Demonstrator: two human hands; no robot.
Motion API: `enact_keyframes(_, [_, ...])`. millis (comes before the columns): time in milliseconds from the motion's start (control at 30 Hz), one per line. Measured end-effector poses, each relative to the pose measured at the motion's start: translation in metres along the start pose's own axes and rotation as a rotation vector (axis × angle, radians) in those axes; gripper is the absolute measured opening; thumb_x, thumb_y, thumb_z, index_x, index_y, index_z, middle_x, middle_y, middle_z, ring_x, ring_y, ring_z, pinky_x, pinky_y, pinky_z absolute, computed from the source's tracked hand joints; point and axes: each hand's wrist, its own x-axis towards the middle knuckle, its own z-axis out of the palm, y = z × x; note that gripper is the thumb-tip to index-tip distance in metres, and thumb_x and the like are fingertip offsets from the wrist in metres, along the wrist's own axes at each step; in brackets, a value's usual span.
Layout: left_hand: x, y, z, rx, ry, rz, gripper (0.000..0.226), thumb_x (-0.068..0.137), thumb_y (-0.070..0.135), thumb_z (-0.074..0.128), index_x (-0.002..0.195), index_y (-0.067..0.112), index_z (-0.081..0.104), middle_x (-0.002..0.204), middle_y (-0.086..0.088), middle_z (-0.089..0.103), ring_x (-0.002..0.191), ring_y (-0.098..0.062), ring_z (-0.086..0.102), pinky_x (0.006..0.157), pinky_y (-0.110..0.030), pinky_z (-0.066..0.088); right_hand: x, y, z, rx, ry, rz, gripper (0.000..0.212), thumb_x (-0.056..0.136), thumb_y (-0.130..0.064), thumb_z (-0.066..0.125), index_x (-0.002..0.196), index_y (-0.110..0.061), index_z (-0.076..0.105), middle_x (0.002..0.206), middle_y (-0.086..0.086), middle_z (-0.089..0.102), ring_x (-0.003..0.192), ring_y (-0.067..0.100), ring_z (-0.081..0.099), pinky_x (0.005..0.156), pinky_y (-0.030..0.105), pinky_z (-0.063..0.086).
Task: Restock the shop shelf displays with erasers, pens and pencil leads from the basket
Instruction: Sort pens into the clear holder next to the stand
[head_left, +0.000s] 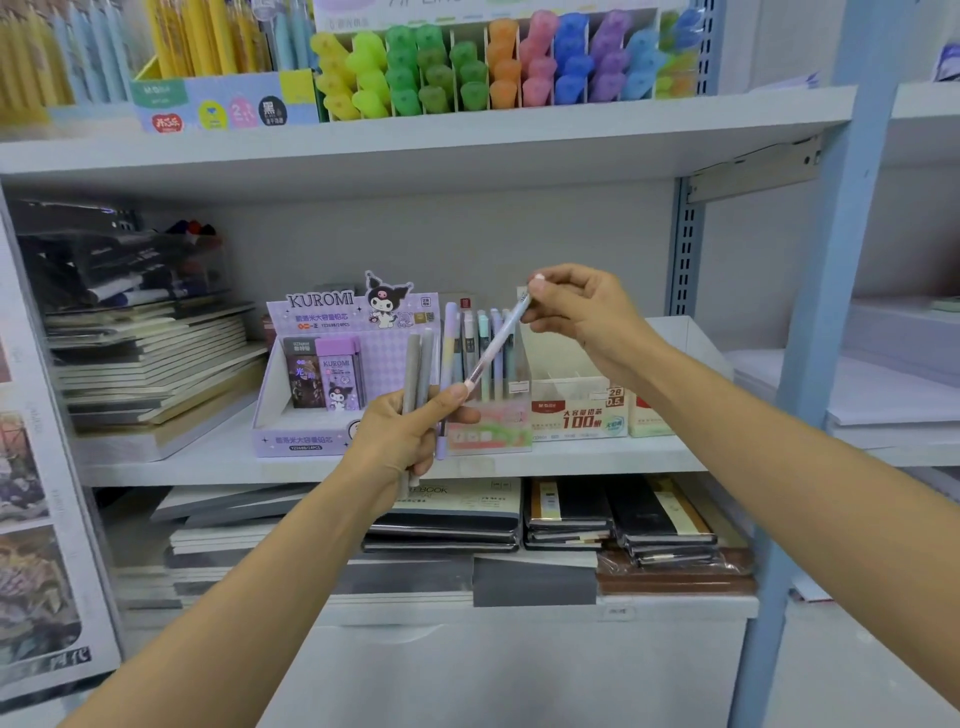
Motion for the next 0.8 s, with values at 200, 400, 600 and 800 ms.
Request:
enact_keyframes(200, [-0.004, 0.012, 0.000, -0.054, 0.155, 0.030, 0.021, 0.082, 0.028, 0.073, 0.085, 0.007, 0.071, 0.075, -0.007, 0.073, 0.031, -0.006, 0.025, 0.032, -0.018, 0.026, -0.021, -0.003, -0.021, -0.179, -0.117, 0.091, 0.020, 0.090, -0.003, 0.062, 0.109, -0.003, 0.067, 0.092, 0.014, 0.070, 0.076, 0.017, 0.068, 0.068, 0.020, 0.056])
enact_keyframes(400, [-0.010, 0.024, 0.005, -0.132, 0.244, 0.064, 0.021, 0.090, 0.030, 0.067, 0.090, 0.010, 0.073, 0.077, -0.002, 0.075, 0.032, -0.005, 0.023, 0.034, -0.016, 0.027, -0.046, 0.013, -0.027, -0.437, -0.465, 0.240, 0.018, 0.088, -0.011, 0.066, 0.105, -0.009, 0.072, 0.091, 0.008, 0.075, 0.079, 0.016, 0.070, 0.070, 0.019, 0.055])
enact_keyframes(600, [-0.022, 0.024, 0.019, -0.153, 0.288, 0.043, 0.019, 0.091, 0.032, 0.066, 0.091, 0.014, 0.071, 0.096, -0.004, 0.076, 0.033, -0.006, 0.022, 0.036, -0.018, 0.028, -0.061, 0.017, -0.017, -0.170, -0.321, 0.180, 0.016, 0.090, -0.008, 0.064, 0.105, -0.004, 0.067, 0.094, 0.015, 0.074, 0.090, 0.028, 0.072, 0.070, 0.025, 0.059])
enact_keyframes(800, [-0.031, 0.023, 0.041, -0.166, 0.238, 0.004, 0.022, 0.086, 0.027, 0.072, 0.094, 0.008, 0.067, 0.099, -0.010, 0.074, 0.030, -0.005, 0.025, 0.033, -0.018, 0.028, -0.076, 0.016, 0.001, -0.182, -0.463, 0.241, 0.020, 0.091, -0.008, 0.063, 0.109, 0.002, 0.061, 0.096, 0.018, 0.073, 0.088, 0.028, 0.072, 0.072, 0.027, 0.060])
